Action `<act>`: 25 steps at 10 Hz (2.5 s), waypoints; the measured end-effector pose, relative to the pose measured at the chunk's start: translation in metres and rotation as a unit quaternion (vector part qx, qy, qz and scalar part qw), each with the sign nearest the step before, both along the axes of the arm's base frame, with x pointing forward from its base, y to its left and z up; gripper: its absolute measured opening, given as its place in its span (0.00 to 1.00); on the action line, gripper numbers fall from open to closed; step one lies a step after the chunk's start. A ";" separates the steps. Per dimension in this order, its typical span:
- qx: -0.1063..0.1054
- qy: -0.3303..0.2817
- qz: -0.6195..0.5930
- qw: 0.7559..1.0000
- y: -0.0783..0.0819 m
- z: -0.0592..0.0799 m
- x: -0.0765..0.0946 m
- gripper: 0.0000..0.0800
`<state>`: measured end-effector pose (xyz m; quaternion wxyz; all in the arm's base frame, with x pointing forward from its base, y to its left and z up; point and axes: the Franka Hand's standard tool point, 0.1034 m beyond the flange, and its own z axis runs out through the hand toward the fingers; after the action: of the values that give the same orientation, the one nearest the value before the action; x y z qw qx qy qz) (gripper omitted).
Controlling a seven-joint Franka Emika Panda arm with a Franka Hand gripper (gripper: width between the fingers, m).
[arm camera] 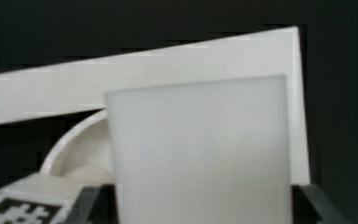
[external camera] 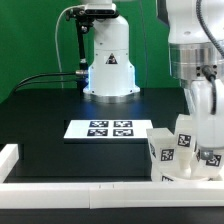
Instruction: Assemble stool
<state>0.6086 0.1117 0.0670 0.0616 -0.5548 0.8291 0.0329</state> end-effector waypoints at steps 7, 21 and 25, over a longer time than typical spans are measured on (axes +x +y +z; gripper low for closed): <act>0.019 -0.032 -0.039 0.999 0.006 0.000 -0.001 0.76; -0.052 -0.068 0.760 0.644 -0.010 0.052 0.011 0.81; -0.053 -0.067 0.906 0.414 -0.021 0.040 0.014 0.81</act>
Offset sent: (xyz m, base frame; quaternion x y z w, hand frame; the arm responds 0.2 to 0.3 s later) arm 0.0000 0.0000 0.0000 0.0000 0.0000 0.1296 0.9916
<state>0.6224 0.0906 0.1070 0.0218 -0.9866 -0.1616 -0.0115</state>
